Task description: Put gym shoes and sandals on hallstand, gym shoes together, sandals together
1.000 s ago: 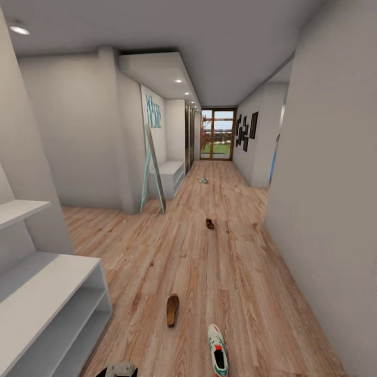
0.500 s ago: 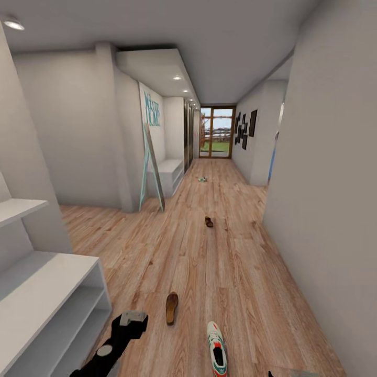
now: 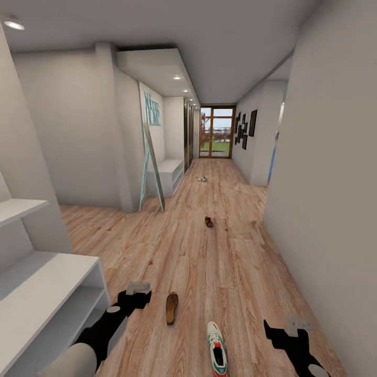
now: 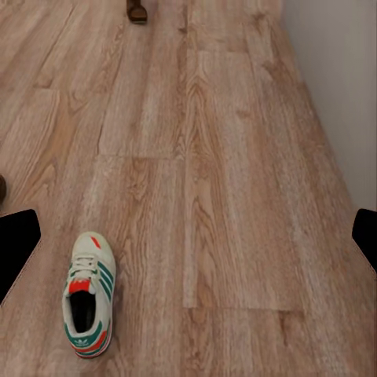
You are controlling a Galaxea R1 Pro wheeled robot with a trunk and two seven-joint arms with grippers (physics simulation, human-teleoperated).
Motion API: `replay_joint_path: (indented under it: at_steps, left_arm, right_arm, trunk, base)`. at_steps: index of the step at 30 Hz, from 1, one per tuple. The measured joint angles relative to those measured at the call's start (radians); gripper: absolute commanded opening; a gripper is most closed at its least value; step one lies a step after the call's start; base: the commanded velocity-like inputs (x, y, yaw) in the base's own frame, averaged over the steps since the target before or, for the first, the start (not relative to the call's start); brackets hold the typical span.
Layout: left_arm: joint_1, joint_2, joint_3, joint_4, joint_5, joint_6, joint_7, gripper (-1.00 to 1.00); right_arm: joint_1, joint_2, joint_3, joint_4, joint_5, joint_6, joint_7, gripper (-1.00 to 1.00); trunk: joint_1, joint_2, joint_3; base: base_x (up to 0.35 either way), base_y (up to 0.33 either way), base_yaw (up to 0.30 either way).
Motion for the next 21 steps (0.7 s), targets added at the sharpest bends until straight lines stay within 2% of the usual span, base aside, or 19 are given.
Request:
replay_joint_path:
  at_steps: [5,9,13,21]
  left_arm:
    - [-0.018,-0.003,0.000,-0.001,0.000,0.010,0.000,1.00]
    - [-0.023,-0.009,0.000,-0.001,-0.001,0.012,0.001,1.00]
    - [-0.019,-0.011,-0.002,-0.001,-0.002,0.012,0.002,1.00]
    - [-0.014,-0.011,-0.003,0.000,-0.001,0.010,0.001,1.00]
  right_arm:
    - [-0.044,0.000,0.000,-0.134,0.000,0.179,-0.001,1.00]
    - [-0.085,0.000,0.000,-0.197,-0.001,0.269,0.000,1.00]
    - [-0.114,0.000,0.000,-0.246,-0.001,0.318,0.001,1.00]
    - [-0.127,0.000,0.000,-0.270,-0.001,0.338,0.002,1.00]
  trunk:
    - [0.000,0.000,0.000]
    - [0.000,0.000,0.000]
    - [0.000,0.000,0.000]
    - [0.000,0.000,0.000]
  base:
    - [0.000,0.000,0.000]
    - [0.000,0.000,0.000]
    - [0.000,0.000,0.000]
    - [0.000,0.000,0.000]
